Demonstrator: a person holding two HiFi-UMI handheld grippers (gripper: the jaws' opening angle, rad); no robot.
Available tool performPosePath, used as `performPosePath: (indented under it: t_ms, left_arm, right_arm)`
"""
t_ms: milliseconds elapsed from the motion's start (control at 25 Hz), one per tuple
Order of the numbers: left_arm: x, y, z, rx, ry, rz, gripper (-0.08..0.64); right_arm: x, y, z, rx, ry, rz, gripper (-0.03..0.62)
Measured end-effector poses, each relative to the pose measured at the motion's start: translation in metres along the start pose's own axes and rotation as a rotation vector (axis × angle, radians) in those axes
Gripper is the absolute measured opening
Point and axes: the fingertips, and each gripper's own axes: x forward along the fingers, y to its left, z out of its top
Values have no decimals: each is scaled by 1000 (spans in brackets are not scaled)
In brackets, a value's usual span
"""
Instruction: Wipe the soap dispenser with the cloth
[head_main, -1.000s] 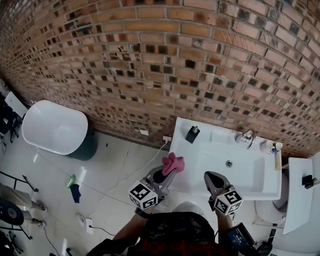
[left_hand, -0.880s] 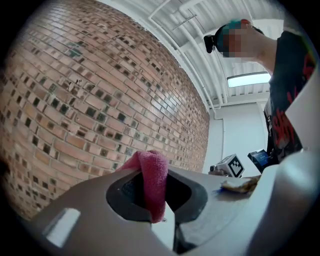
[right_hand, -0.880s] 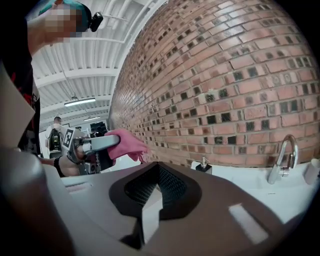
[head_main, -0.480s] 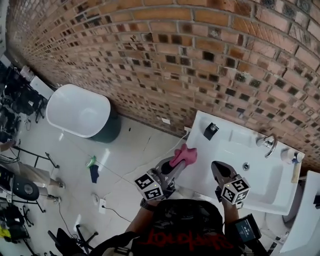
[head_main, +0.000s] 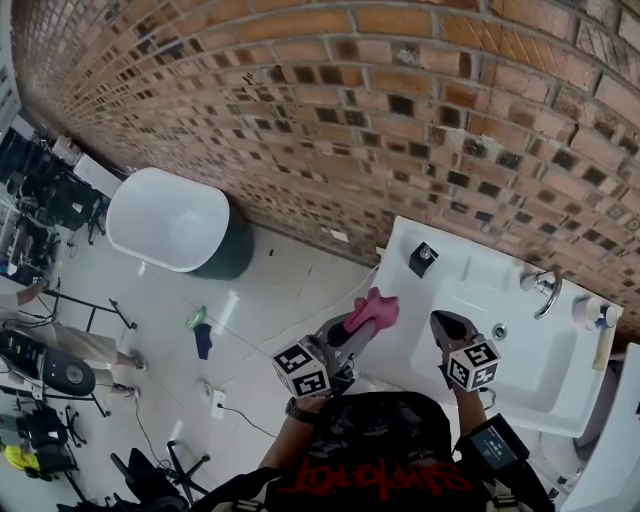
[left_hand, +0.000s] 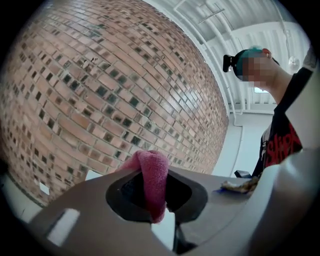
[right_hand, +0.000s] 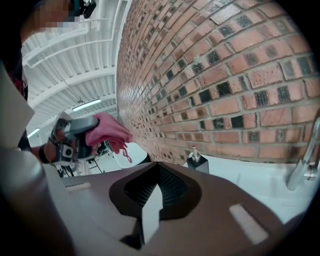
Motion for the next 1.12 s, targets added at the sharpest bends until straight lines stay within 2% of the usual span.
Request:
performPosePath:
  t_ms: [80, 200, 240, 320, 360, 440, 480, 560, 640, 720, 760, 800, 920, 960, 1040, 1120]
  left_arm:
    - [0, 4, 1, 22, 9, 31, 40]
    - [-6, 13, 8, 82, 4, 136, 40]
    - [-11, 17, 10, 96, -2, 175, 40]
    - [-20, 27, 11, 87, -26, 252, 40]
    - [-26, 32, 11, 69, -40, 288, 40]
    - [-42, 37, 11, 11, -67, 360, 40]
    - [-51, 38, 11, -27, -87, 390, 40]
    - [-69, 37, 11, -77, -122, 443, 40]
    - [-83, 35, 6, -61, -112, 508, 40]
    - [-92, 35, 0, -35, -96, 566, 40]
    - [-95, 36, -3, -38, -102, 583, 40]
    - [-97, 38, -6, -47, -109, 594, 40]
    - [-96, 44, -14, -58, -72, 606, 40]
    - [-91, 45, -15, -50, -47, 597, 40]
    - [-77, 46, -16, -17, -3, 543, 40]
    - [-53, 42, -11, 14, 15, 428, 40]
  right_arm:
    - [9, -26, -14, -65, 46, -34, 0]
    - [29, -64, -33, -121, 111, -59, 16]
    - [38, -74, -39, -124, 129, -60, 98]
    - [60, -94, -47, -150, 164, -74, 209]
    - [72, -103, -50, -169, 180, -84, 243]
    - [100, -117, -54, -190, 209, -100, 245]
    - [116, -123, -56, -195, 225, -110, 266]
    - [146, -137, -63, -220, 263, -135, 393]
    - [172, -149, -74, -260, 316, -138, 468]
    - [195, -157, -85, -294, 355, -110, 471]
    - [204, -160, -88, -313, 355, -100, 425]
    - [210, -162, -90, -331, 342, -97, 310]
    - [199, -149, -77, -340, 274, -44, 307]
    - [187, -137, -66, -317, 226, 6, 307]
    - [154, -102, -35, -236, 117, 158, 307]
    - [111, -60, 5, -169, 27, 347, 308]
